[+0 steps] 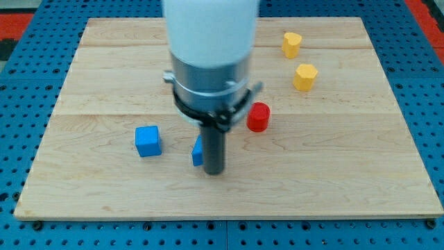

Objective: Move the green star closer to the red star

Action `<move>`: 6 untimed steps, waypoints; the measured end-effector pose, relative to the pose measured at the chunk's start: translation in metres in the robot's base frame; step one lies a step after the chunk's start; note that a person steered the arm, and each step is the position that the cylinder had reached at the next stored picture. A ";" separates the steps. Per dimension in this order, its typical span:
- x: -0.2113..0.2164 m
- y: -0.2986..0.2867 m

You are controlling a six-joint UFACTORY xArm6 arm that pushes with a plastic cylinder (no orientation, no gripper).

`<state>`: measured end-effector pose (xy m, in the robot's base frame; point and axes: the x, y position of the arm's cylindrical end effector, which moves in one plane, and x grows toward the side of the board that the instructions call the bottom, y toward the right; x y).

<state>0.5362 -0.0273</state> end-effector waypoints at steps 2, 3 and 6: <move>-0.023 0.039; -0.050 0.040; -0.085 -0.039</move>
